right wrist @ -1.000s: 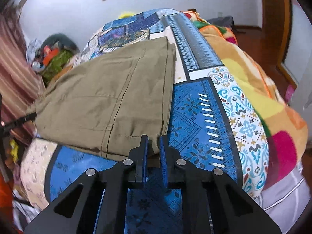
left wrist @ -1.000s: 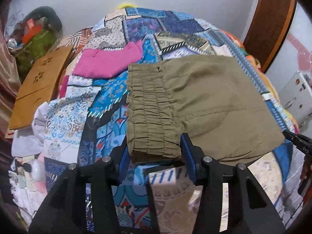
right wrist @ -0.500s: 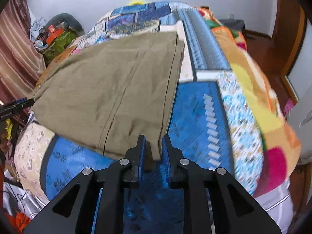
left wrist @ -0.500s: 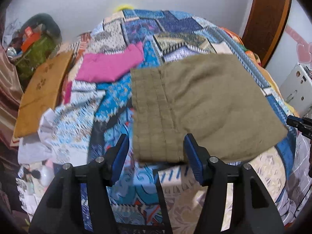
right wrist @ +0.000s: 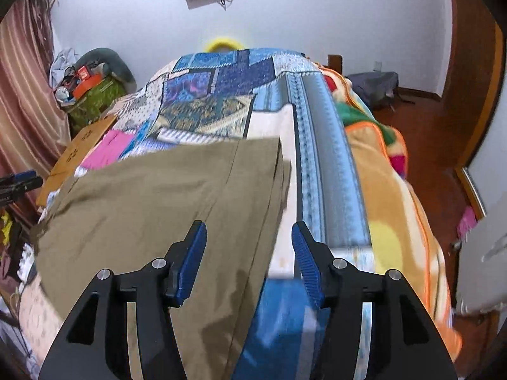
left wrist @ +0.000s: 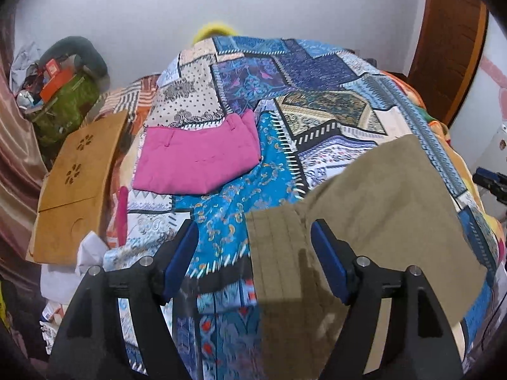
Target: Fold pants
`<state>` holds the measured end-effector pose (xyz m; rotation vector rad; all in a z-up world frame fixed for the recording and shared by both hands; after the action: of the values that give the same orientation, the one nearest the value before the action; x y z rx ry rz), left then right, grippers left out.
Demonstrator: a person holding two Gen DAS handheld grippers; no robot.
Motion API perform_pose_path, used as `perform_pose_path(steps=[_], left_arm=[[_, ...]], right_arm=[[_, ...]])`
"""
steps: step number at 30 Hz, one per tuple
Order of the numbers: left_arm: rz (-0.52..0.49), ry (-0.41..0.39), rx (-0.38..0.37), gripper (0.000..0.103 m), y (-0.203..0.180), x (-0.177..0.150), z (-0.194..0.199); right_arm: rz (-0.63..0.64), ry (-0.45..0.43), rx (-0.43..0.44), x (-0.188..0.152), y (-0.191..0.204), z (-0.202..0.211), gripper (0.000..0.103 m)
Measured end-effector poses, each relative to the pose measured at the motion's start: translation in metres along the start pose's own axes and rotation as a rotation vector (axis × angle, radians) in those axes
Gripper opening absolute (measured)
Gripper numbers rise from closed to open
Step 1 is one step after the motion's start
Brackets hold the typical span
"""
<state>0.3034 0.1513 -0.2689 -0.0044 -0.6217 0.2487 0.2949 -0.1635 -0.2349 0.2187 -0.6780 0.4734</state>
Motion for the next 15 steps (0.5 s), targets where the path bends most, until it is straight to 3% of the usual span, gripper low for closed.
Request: perform_pose_path(steps=[7,11,15], left_arm=[[0.018,0.096,-0.028,0.073,0.0,-0.001,-0.052],[0.1,0.146,-0.11,0.074,-0.003,-0.007,-0.068],[0.128,0.16,-0.132,0.074,-0.003,-0.011,-0.076]], right_arm=[[0.009,-0.001,0.009,0.04,-0.022,-0.062,0.052],[0.003,0.03,0.022,0.049,-0.032,-0.099,0.052],[0.008,0.068,0.023,0.051,-0.034,-0.13,0.052]])
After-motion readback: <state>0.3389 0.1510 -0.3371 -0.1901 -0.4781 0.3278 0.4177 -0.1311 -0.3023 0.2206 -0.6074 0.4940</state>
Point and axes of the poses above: each gripper's, at about its wrist camera, not at the fingertips, and z roughly against the way its jaws point, y to its left, x to its top, the point moved 9 cm from there along -z, roughly the way its jaws point, and after that the axes turned 12 degrees about z, right-handed, at the moved point
